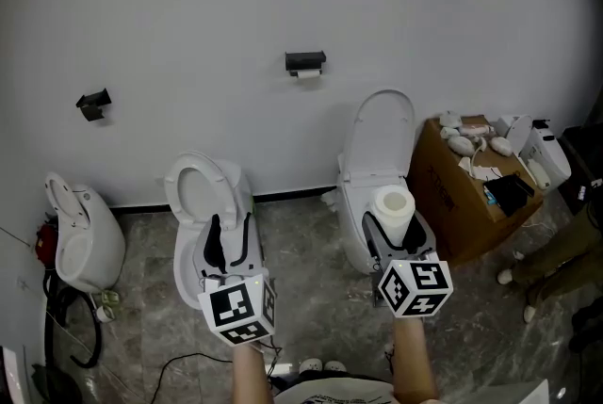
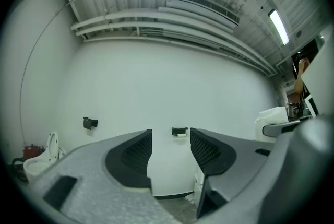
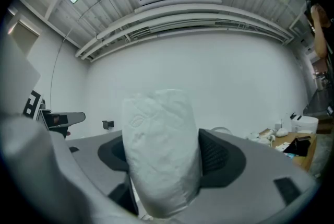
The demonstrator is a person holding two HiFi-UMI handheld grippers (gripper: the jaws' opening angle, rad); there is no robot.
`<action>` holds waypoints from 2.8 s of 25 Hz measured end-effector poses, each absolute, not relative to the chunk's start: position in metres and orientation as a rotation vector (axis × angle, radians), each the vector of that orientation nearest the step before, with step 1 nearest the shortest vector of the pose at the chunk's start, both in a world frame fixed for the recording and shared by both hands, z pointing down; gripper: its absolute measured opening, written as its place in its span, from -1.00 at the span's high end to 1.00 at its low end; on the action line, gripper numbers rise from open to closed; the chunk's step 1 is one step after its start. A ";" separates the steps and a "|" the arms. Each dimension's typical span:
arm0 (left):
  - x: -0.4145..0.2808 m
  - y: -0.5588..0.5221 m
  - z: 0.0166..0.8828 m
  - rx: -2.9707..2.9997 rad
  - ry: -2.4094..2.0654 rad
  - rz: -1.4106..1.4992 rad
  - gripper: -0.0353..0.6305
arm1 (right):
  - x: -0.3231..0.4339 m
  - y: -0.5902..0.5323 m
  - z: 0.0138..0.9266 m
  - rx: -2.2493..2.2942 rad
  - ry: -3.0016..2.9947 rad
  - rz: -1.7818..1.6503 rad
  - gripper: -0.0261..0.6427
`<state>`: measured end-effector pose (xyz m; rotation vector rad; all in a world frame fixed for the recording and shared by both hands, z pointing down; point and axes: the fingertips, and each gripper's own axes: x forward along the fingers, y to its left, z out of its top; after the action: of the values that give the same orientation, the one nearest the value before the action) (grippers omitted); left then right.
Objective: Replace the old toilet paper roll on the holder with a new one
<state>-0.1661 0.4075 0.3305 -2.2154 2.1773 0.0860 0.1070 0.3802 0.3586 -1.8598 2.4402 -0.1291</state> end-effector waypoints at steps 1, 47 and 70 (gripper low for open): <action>-0.168 0.406 0.331 -2.218 2.174 0.082 0.24 | 0.106 0.379 0.359 -1.861 2.439 -0.129 -0.07; -0.152 0.106 0.330 -2.130 2.215 0.030 0.14 | 0.114 0.063 0.351 -1.744 2.502 -0.098 -0.07; -0.142 -0.042 0.351 -2.144 2.242 -0.014 0.14 | 0.145 -0.083 0.378 -1.793 2.476 -0.171 -0.07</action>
<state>-0.1415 -0.0422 0.3508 -2.1437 2.2420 -0.0142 0.1449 -0.0826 0.3780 -1.7933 2.4765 -0.1708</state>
